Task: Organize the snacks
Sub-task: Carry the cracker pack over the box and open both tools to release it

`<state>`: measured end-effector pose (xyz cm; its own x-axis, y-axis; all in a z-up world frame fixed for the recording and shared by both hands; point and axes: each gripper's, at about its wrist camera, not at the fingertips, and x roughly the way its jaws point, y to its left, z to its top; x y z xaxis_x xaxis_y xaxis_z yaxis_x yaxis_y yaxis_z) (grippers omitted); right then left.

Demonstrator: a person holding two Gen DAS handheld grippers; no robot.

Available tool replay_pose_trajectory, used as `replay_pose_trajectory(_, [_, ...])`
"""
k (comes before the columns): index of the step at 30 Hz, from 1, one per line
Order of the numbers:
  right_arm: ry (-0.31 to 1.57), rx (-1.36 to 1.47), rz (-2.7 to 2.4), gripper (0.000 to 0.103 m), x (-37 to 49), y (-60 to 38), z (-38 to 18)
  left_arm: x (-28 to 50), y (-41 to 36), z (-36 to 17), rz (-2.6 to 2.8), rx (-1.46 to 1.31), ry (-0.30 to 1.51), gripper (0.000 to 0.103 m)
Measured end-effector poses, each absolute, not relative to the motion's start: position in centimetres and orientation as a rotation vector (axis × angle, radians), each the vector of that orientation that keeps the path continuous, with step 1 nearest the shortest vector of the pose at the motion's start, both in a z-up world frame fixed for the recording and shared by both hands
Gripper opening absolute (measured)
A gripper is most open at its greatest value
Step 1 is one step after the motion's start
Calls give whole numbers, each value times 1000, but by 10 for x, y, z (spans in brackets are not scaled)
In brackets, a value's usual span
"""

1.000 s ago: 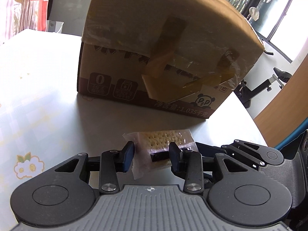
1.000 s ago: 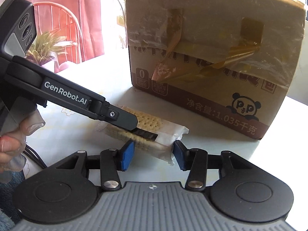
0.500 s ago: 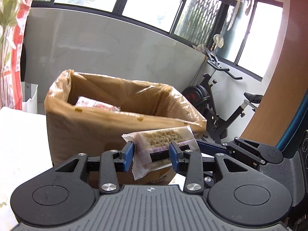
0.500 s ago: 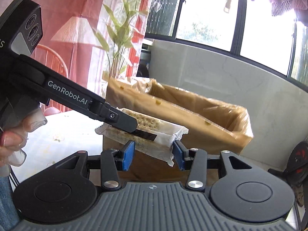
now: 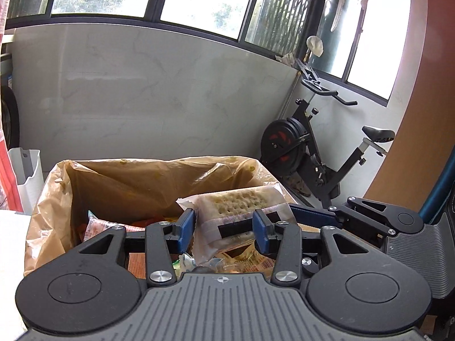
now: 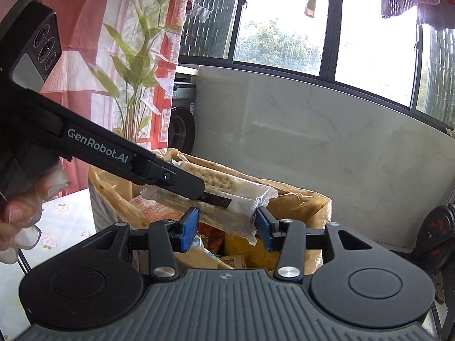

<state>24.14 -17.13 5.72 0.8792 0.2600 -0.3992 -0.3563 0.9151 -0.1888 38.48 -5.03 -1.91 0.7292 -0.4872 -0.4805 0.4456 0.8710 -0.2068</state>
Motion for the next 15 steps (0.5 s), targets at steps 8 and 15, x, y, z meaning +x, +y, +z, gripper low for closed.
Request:
replay_pose_trajectory(8, [468,-243,311,47,273,-181,41,418,-59,-38,-490,-64,631,47])
replay_pose_trajectory(15, [519,-241,311,47,284,-185,28,425,-69,-51,-476,-44,657,48])
